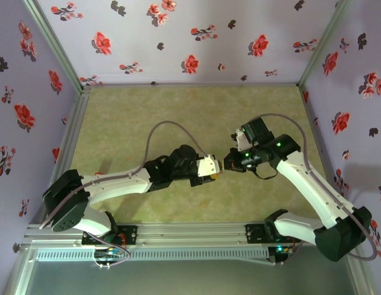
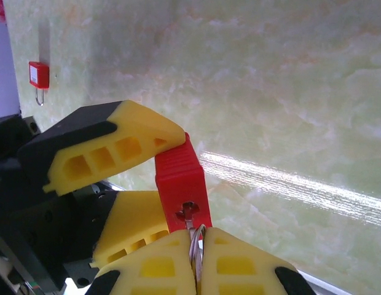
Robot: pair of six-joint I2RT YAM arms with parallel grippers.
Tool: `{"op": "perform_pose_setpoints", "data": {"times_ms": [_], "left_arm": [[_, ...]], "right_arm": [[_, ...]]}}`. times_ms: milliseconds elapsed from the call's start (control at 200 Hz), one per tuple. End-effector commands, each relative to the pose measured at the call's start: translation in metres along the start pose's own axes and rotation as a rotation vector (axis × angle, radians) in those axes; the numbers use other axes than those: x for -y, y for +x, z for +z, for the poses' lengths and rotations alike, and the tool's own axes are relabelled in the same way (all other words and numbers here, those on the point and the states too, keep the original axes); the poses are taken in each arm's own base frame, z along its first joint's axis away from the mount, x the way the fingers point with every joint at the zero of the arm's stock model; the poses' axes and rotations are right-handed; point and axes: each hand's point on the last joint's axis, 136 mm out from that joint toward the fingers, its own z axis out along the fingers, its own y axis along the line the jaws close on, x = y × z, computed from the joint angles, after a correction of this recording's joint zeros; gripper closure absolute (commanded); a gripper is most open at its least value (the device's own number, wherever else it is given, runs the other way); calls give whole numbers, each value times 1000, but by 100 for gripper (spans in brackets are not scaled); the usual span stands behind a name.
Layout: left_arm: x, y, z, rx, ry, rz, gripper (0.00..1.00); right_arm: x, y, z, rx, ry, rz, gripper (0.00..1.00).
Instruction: Unlock with the key
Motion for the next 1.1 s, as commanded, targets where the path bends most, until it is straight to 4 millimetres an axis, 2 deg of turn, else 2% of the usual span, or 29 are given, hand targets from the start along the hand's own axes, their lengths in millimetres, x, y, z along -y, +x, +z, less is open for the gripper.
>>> {"op": "perform_pose_setpoints", "data": {"times_ms": [0, 145, 280, 335, 440, 505, 565, 690, 830, 1095], "left_arm": [[10, -194, -66, 648, -82, 294, 100], [10, -201, -60, 640, -129, 362, 100], [6, -209, -62, 673, -133, 321, 100], [4, -212, -66, 693, -90, 268, 100], [-16, -214, -78, 736, 0, 84, 100], [-32, -215, -89, 776, 37, -27, 100], [-39, -215, -97, 820, 76, -86, 100], [-30, -215, -96, 820, 137, -92, 100], [-26, -210, -90, 796, 134, -69, 100], [-6, -191, -63, 669, 53, 80, 100]], "right_arm": [[-43, -11, 11, -9, -216, -32, 100], [-20, -8, 19, -49, -125, 22, 100], [-33, -19, 27, -9, -254, 113, 100], [-32, -19, 27, -5, -240, 91, 100], [-21, -16, 21, 9, -157, 32, 100], [-27, -17, 16, 37, -199, 9, 100], [-34, -18, 13, 76, -256, -13, 100], [-20, -10, 19, 52, -203, -25, 100], [-19, -6, 17, 29, -188, -44, 100], [-17, -5, 12, -12, -138, 15, 99]]}}
